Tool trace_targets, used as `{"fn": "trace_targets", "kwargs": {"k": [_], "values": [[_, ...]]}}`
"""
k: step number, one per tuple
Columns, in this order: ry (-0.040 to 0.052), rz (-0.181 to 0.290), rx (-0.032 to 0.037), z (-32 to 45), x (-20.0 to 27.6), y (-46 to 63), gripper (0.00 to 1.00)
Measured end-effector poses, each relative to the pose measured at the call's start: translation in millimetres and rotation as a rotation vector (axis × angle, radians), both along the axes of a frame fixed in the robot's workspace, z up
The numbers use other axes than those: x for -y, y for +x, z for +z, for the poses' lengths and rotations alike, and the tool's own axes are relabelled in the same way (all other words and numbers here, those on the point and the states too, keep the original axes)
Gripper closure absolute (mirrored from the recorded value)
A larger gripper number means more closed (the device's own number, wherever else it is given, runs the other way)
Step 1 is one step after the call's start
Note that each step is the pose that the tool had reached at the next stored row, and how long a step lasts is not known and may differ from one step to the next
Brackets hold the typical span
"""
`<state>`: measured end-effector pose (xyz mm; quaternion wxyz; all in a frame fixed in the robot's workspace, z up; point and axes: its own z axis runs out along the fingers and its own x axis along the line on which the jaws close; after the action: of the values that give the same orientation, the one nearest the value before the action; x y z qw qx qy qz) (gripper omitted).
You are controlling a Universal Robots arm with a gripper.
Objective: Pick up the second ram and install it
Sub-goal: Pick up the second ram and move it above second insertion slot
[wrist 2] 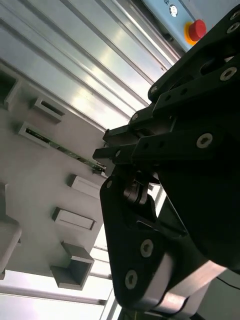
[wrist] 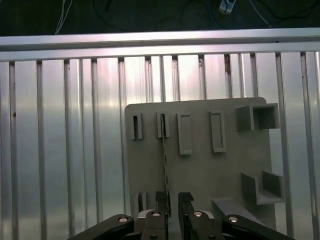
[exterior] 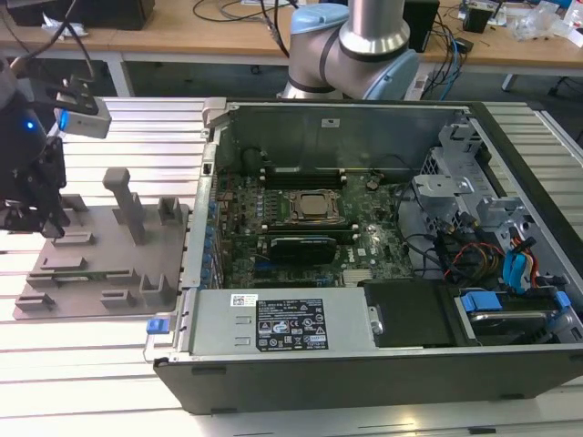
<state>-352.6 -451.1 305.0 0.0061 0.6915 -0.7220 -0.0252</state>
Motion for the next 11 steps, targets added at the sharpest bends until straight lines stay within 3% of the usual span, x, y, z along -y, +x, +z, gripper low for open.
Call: {"fn": "trace_targets", "kwargs": {"k": [11], "values": [[0.0,0.013,0.0,-45.9,0.4,0.2,0.76]]}}
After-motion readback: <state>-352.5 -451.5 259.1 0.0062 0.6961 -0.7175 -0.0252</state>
